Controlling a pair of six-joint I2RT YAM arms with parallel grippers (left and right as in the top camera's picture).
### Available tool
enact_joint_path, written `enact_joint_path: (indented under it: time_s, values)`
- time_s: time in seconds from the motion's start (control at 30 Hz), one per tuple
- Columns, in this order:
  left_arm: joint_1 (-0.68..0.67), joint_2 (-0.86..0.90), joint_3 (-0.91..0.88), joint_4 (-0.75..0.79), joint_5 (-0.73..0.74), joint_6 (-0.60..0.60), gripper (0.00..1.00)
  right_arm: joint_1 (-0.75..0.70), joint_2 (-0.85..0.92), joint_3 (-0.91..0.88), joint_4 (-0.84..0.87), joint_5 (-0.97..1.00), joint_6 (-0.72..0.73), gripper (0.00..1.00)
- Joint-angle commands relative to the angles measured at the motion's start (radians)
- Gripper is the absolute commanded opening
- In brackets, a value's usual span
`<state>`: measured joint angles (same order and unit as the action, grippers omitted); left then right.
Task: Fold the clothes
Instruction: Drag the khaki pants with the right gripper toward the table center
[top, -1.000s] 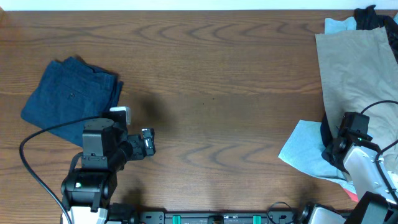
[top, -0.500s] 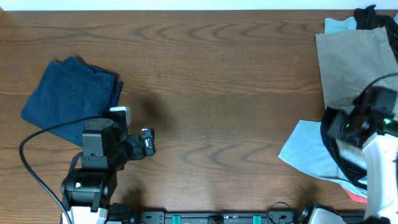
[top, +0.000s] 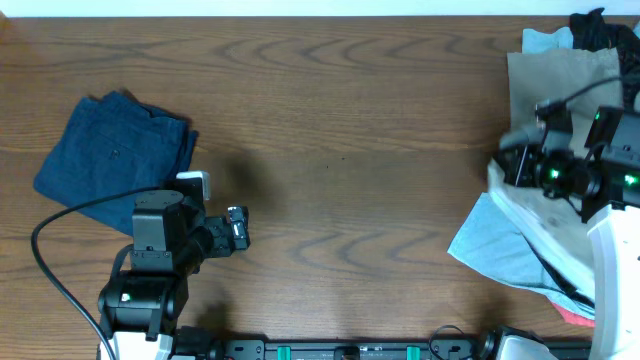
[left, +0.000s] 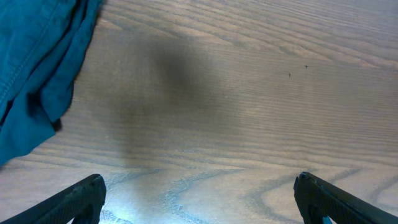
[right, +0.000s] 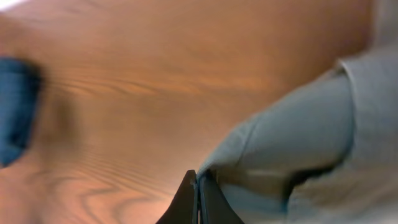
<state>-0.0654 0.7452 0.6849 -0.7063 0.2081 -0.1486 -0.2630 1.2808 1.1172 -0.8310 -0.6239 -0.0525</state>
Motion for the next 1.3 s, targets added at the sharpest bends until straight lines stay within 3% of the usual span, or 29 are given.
enact_joint_path:
  time_s: [0.0, 0.2, 0.33, 0.6, 0.63, 0.67, 0.7, 0.73, 0.97, 1.13, 1.27]
  values:
    - [0.006, -0.001, 0.026, 0.000, 0.009, 0.014, 0.98, 0.072, -0.007, 0.037, 0.004, -0.195, -0.031, 0.01]
    - [0.006, 0.000, 0.026, 0.001, 0.009, 0.014, 0.98, 0.273, 0.025, 0.029, 0.037, -0.177, 0.005, 0.01]
    - [0.006, -0.001, 0.026, 0.000, 0.009, 0.014, 0.98, 0.419, 0.064, 0.029, 0.140, -0.076, 0.137, 0.01]
    - [0.006, 0.000, 0.026, 0.008, 0.010, 0.014, 0.98, 0.679, 0.195, 0.029, 0.368, 0.138, 0.259, 0.02]
    - [0.006, 0.000, 0.026, 0.011, 0.010, 0.014, 0.98, 0.696, 0.216, 0.029, 0.381, 0.168, 0.269, 0.04]
    - [0.006, 0.000, 0.026, 0.014, 0.010, 0.013, 0.98, 0.710, 0.238, 0.029, 0.386, 0.185, 0.268, 0.25]
    - [0.006, 0.000, 0.026, 0.016, 0.010, 0.013, 0.98, 0.716, 0.256, 0.029, 0.378, 0.191, 0.265, 0.72]
    - [0.006, 0.000, 0.026, 0.016, 0.010, 0.013, 0.98, 0.715, 0.263, 0.029, 0.369, 0.191, 0.259, 0.99]
    - [0.006, 0.001, 0.026, 0.020, 0.093, 0.008, 0.98, 0.667, 0.281, 0.029, 0.193, 0.360, 0.216, 0.99]
    - [0.006, 0.035, 0.026, 0.039, 0.109, -0.132, 0.98, 0.554, 0.281, 0.029, -0.004, 0.566, 0.233, 0.99]
    - [-0.005, 0.116, 0.024, 0.077, 0.211, -0.146, 0.98, 0.450, 0.281, 0.029, -0.118, 0.621, 0.239, 0.99]
